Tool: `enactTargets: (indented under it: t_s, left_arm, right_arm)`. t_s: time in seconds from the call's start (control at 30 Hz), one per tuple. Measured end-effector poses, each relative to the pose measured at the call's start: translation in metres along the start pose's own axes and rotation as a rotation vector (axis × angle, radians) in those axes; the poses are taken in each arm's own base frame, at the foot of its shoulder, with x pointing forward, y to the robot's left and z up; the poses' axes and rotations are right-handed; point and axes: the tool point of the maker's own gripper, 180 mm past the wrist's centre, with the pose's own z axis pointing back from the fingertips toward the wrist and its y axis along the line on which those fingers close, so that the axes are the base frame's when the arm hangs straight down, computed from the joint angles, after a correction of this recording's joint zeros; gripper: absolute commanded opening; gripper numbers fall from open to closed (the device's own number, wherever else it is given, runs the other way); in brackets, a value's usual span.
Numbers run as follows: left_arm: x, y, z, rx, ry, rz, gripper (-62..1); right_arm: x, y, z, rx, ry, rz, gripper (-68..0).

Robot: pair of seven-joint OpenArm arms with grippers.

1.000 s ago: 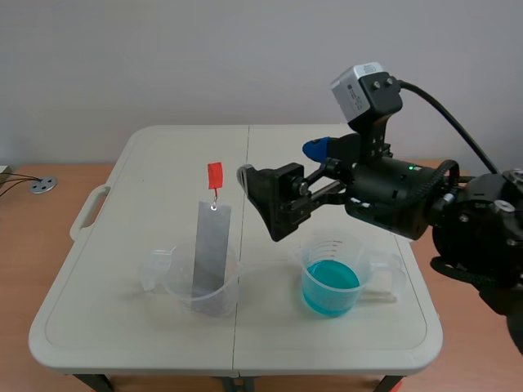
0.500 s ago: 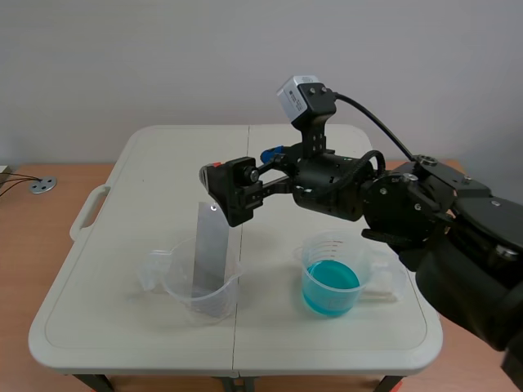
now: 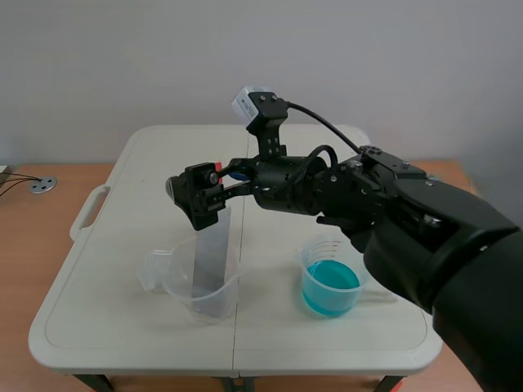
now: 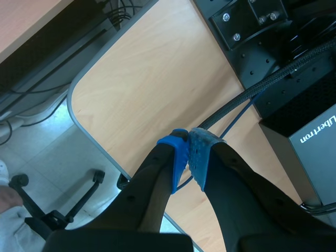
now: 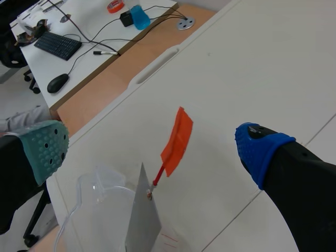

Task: Hold the metal plate by the orange handle, dip it into the blue solution, take it out and point at it, then put the plate back in the beaker on the left.
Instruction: 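Lift the metal plate out of the left beaker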

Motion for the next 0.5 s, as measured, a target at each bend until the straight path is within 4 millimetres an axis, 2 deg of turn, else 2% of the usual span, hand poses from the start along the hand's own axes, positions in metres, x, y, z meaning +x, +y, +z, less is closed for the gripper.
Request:
enactTargets:
  t_s: [0.27, 0.5]
  left_arm:
    - [0.0, 0.0, 0.0, 0.0, 0.004, 0.0, -57.9]
    - [-0.004, 0.001, 0.0, 0.002, 0.026, -0.001, -57.9]
  right_arm:
    - [-0.003, 0.005, -0.005, 0.013, 0.004, -0.018, -1.5]
    - [-0.014, 0.011, -0.005, 0.044, 0.064, -0.015, -18.5]
